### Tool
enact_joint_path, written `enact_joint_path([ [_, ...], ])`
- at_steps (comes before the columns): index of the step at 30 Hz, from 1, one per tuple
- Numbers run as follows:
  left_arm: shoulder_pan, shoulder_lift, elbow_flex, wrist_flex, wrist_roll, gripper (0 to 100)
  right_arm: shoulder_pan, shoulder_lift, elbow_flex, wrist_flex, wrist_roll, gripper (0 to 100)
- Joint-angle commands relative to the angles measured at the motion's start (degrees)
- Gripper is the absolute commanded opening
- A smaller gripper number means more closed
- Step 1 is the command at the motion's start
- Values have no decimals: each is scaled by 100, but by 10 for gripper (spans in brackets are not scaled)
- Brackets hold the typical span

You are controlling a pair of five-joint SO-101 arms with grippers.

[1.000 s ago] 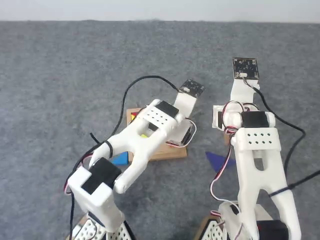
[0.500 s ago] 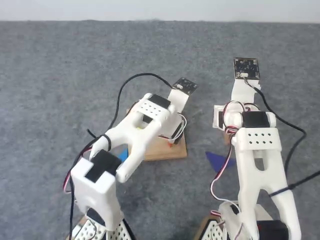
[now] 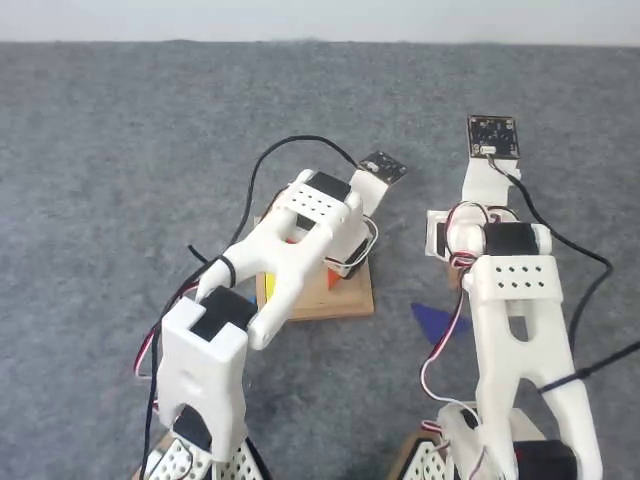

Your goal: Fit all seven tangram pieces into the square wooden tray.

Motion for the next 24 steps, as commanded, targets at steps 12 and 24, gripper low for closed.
enact_joint_path([
  [12,-26,-1424,884,-440,-413,43,57,-277,-35,-110,70,122],
  [24,35,-1873,1534,-932,-396,58,57,-277,-35,-110,70,122],
])
